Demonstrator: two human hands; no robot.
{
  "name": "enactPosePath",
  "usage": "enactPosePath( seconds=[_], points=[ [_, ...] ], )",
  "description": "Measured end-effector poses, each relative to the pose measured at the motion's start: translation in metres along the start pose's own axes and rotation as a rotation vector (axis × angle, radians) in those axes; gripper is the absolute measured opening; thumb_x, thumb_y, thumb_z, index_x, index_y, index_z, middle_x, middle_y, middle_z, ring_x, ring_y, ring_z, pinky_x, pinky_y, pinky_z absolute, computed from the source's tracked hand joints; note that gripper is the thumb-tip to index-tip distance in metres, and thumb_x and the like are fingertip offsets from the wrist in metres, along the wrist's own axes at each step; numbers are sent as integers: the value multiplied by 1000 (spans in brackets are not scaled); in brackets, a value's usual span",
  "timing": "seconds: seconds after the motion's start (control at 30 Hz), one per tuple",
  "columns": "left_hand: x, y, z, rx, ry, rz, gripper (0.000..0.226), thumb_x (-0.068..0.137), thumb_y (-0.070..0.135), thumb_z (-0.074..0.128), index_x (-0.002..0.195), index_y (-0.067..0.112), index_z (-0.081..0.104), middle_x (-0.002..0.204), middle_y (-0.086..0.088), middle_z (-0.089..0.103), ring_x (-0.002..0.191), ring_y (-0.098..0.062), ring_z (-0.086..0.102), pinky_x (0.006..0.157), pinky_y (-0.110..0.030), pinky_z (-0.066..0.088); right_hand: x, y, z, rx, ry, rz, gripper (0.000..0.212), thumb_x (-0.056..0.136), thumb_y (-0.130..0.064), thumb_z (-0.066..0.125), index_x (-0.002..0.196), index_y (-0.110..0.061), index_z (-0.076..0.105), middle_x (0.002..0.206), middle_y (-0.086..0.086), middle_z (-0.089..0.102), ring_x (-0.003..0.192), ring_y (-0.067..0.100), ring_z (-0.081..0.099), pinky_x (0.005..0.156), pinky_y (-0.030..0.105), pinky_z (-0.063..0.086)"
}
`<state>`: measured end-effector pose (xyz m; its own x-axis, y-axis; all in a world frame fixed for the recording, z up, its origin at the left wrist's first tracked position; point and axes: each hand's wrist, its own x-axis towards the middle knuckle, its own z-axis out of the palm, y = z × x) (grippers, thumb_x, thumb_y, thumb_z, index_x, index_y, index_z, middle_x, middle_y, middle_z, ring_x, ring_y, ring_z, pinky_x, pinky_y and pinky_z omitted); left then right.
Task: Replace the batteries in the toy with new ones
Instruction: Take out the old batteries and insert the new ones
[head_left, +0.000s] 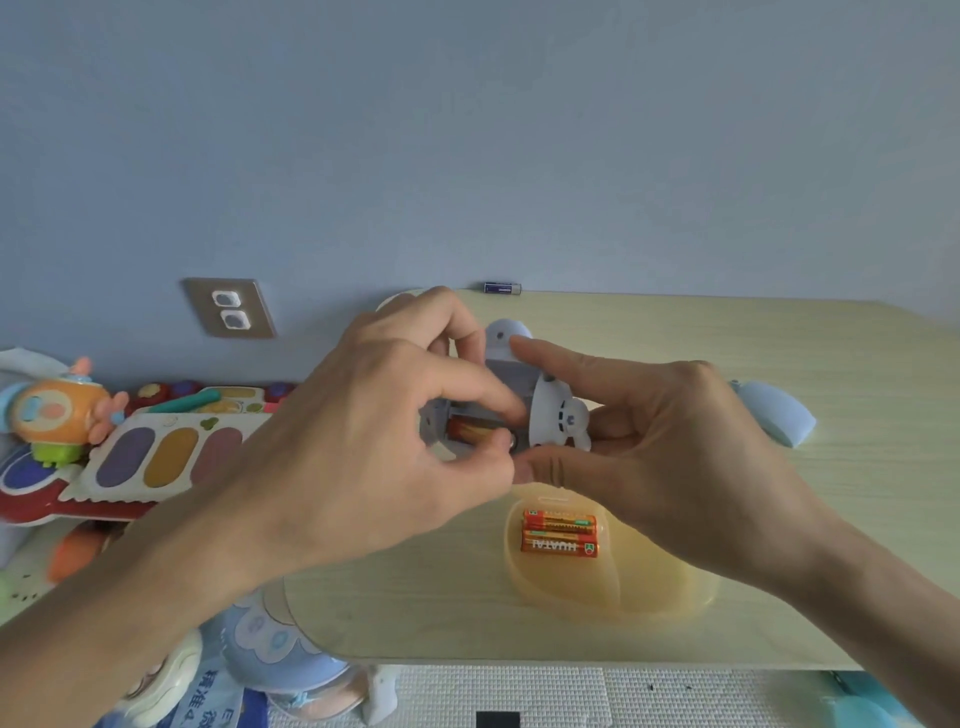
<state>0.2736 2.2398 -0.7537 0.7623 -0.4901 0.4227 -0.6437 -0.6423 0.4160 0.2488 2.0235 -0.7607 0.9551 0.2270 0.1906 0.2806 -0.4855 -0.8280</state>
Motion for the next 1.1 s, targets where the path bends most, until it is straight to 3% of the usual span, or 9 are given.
enactPosePath(
  seconds=[0.1,0.17,0.37,0.5,0.57,0.67,0.77,0.97,1.1],
  points=[
    [1,-2,-1,-13,5,40,19,85,45,65,91,41,83,100,14,56,97,-14,60,81,-16,40,1,3,-5,-3,6,51,69,68,-48,89,131,-56,63,72,-1,84,71,-2,66,65,34,64],
    [2,-5,-4,-44,-32,72,20,87,45,66,98,39,82,108,16,61,106,-15,63,86,-15,42,2,3,-8,30,13,72,69,65,-50,88,130,-53,65,60,-8,77,59,5,46,57,24,49],
    [6,-17,2,-234,-5,60,18,89,45,78,107,42,80,107,15,74,112,-13,70,100,-23,50,1,6,-17,31,28,96,72,59,-53,84,129,-55,65,81,5,85,67,31,75,78,55,64],
    [1,-5,8,-404,31,98,28,85,36,79,112,34,81,103,12,81,104,-11,76,93,-18,54,2,17,-33,-65,105,120,72,69,-40,90,134,-51,62,56,-21,74,41,5,56,51,12,47],
    [-4,2,23,-371,-46,123,29,85,38,82,112,27,83,101,15,83,94,-4,77,86,-20,58,2,23,-43,-76,164,151,74,68,-38,90,137,-44,65,66,-35,74,48,-3,67,51,4,44],
    [-11,10,48,-298,-174,94,35,81,44,84,112,28,84,99,17,83,90,1,76,86,-28,60,3,29,-55,-56,247,164,81,58,-53,84,137,-46,65,100,-26,81,80,-2,80,74,17,60],
    [-9,10,60,-196,-219,124,31,82,44,83,111,32,84,99,19,81,91,2,71,88,-26,56,4,38,-66,23,322,175,84,56,-53,86,136,-44,66,107,-13,83,86,3,82,97,41,61],
    [0,12,50,-199,-241,80,36,79,54,82,107,33,85,99,20,80,94,-4,70,87,-21,53,3,53,-75,112,349,203,86,52,-51,89,134,-41,68,104,-10,85,88,15,84,103,48,57],
    [53,-17,41,-108,-43,-47,12,85,34,86,96,29,87,83,20,78,76,11,67,70,-4,45,7,66,-78,141,347,218,87,51,-51,89,135,-40,68,102,-10,85,88,17,84,103,50,57]
  ],
)
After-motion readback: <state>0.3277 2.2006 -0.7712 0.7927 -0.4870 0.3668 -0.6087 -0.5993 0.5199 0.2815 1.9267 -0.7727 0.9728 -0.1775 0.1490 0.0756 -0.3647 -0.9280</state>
